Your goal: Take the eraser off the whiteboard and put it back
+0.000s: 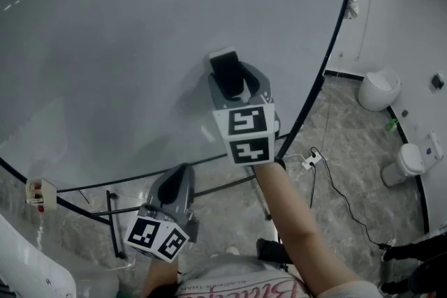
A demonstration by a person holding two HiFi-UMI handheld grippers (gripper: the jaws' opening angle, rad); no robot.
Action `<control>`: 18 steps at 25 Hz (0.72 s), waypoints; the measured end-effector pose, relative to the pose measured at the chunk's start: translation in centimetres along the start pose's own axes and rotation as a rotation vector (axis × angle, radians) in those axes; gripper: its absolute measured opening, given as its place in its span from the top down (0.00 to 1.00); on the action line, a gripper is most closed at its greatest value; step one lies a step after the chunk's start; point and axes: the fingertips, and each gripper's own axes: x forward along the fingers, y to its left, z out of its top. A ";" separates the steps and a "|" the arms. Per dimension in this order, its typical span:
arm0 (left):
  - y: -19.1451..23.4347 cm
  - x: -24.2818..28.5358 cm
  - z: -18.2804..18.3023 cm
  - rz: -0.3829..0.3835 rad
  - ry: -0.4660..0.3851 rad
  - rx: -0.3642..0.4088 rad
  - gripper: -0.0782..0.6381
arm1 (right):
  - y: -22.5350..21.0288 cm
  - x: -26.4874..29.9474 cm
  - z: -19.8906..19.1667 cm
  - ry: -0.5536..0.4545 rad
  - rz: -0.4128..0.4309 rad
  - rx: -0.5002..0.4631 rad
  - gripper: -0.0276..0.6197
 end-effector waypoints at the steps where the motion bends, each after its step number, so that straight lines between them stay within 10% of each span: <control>1: 0.1 0.0 0.0 0.003 -0.001 0.000 0.89 | 0.0 0.2 0.0 0.003 -0.004 -0.003 0.59; 18: 0.1 0.4 -0.3 0.005 0.012 0.003 0.89 | -0.2 0.9 -0.1 -0.045 0.008 -0.016 0.58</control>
